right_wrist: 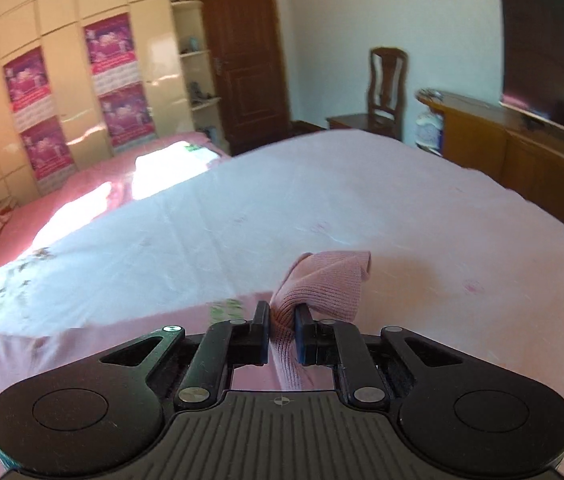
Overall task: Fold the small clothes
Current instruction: 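Carry the held sleeve across the sweatshirt body with the right gripper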
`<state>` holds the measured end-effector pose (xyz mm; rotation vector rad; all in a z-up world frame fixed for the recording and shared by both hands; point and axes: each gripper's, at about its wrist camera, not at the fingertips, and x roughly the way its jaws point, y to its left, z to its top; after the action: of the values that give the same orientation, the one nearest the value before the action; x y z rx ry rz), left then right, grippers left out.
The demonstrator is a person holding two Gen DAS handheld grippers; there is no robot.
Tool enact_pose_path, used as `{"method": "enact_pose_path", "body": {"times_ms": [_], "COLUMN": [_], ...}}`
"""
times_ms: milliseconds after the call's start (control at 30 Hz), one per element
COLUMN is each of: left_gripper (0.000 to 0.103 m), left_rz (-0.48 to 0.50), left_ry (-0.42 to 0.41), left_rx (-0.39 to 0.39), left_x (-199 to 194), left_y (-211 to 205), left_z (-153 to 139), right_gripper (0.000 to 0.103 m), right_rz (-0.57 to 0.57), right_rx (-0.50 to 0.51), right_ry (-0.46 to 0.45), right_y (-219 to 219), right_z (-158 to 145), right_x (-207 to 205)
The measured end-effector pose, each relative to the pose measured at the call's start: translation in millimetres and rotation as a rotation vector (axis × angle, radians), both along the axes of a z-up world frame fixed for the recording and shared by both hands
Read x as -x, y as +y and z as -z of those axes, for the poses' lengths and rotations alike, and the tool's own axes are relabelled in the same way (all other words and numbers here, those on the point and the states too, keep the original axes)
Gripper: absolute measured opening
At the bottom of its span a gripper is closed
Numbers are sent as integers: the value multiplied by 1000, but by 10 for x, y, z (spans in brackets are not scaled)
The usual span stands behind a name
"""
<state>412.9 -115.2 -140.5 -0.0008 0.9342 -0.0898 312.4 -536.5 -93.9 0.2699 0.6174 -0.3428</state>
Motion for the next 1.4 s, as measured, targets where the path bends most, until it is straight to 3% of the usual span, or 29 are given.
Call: {"method": "enact_pose_path", "body": {"times_ms": [167,267,367,433,500,633,667,733,767,967,1100,1167,1200,1267,1367,1400], "left_gripper": [62,63,72,73,75,75,75,76,76,76,76,76,75,74,74,74], "left_rz": [-32,-55,-78,-68,-32,34,49,85,102,110,90,84,82,80,80,82], "left_ry": [-18,-25,-14,-5,9,33,34,41,43,52,56,64,66,66,57,54], "left_rx": [15,28,52,91,123,150,153,150,147,127,127,131,134,136,134,133], "left_x": [41,64,56,38,-5,-102,-104,-116,-117,-140,-177,-198,-209,-222,-227,-230], "left_y": [148,282,411,449,408,186,120,25,-11,9,99,137,152,169,188,196], "left_z": [-132,-173,-158,-135,-97,-30,-4,37,52,120,151,174,185,194,200,202], "right_gripper": [7,4,5,5,5,7,10,37,59,61,61,51,39,31,8,8], "right_rz": [-293,-450,-572,-579,-551,-432,-398,-361,-355,-413,-443,-447,-448,-439,-379,-358], "right_rx": [-6,-45,-73,-74,-42,67,106,119,116,156,196,212,209,182,49,7], "right_ry": [-58,-47,17,22,44,116,143,182,183,205,222,223,224,212,175,159], "right_y": [1154,1855,2399,2565,2573,2179,2059,1877,1822,1860,1934,1929,1915,1856,1648,1585], "right_z": [-171,-38,177,265,338,438,480,549,575,679,836,895,912,918,836,809], "right_x": [-278,-389,-465,-420,-358,-340,-366,-413,-414,-551,-685,-739,-765,-802,-807,-793]}}
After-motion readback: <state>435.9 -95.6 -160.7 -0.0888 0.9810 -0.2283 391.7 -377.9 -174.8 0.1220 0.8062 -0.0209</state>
